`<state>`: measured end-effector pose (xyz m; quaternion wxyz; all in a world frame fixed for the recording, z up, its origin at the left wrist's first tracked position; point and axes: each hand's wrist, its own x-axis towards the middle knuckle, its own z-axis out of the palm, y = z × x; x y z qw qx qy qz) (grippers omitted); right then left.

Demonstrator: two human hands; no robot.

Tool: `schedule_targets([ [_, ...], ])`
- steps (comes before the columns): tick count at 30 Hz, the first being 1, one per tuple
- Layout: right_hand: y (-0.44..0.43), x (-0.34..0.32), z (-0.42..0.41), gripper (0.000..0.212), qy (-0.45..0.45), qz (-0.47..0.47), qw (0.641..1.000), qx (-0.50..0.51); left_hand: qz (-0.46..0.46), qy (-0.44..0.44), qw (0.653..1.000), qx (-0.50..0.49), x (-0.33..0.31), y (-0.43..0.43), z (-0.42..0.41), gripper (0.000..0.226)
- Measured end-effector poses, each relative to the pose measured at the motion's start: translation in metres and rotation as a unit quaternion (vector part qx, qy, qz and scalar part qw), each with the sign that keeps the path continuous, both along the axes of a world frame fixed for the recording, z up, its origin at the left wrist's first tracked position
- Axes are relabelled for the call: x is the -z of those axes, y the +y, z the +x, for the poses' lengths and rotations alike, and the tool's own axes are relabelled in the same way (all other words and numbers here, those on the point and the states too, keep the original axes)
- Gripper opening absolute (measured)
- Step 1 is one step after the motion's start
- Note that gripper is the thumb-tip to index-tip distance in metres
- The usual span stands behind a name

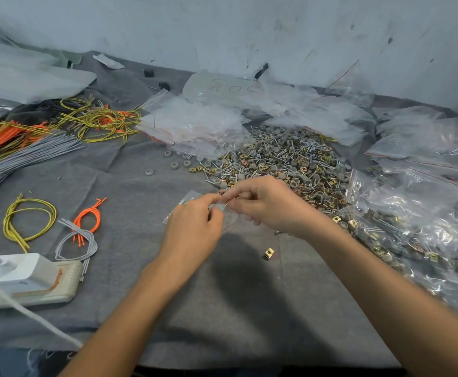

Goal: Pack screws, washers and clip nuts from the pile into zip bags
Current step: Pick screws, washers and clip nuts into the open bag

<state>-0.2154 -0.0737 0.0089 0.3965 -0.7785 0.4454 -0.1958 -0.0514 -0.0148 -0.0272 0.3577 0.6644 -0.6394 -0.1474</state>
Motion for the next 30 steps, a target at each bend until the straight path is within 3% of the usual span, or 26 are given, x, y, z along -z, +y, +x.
schedule_targets([
  [2, -0.001, -0.003, 0.006, 0.014, 0.074, -0.036, 0.997, -0.008, 0.007, 0.004, 1.000, -0.002, 0.000, 0.000, 0.001, 0.035],
  [7, 0.001, -0.012, 0.010, 0.017, 0.099, -0.055, 0.993, 0.013, 0.016, 0.013, 1.000, -0.006, -0.001, -0.002, 0.001, 0.037],
  [13, 0.003, -0.021, 0.019, 0.025, 0.201, -0.083, 0.975, -0.049, 0.015, 0.019, 1.000, -0.004, 0.000, -0.002, 0.003, 0.038],
  [21, 0.006, -0.030, 0.017, 0.029, 0.102, -0.020, 0.992, -0.065, 0.029, 0.020, 0.999, -0.011, 0.001, -0.004, 0.005, 0.031],
  [25, -0.013, -0.036, -0.012, 0.022, 0.009, -0.006, 0.999, 0.042, 0.029, 0.032, 0.999, -0.019, 0.000, -0.004, 0.007, 0.036],
  [28, -0.027, -0.020, -0.031, 0.016, 0.159, -0.079, 0.981, 0.077, 0.024, 0.035, 0.999, -0.013, 0.001, -0.002, 0.007, 0.035],
  [30, -0.031, -0.001, -0.035, 0.013, 0.236, -0.063, 0.968, 0.058, 0.023, 0.034, 0.999, -0.012, 0.002, -0.002, 0.008, 0.034],
])
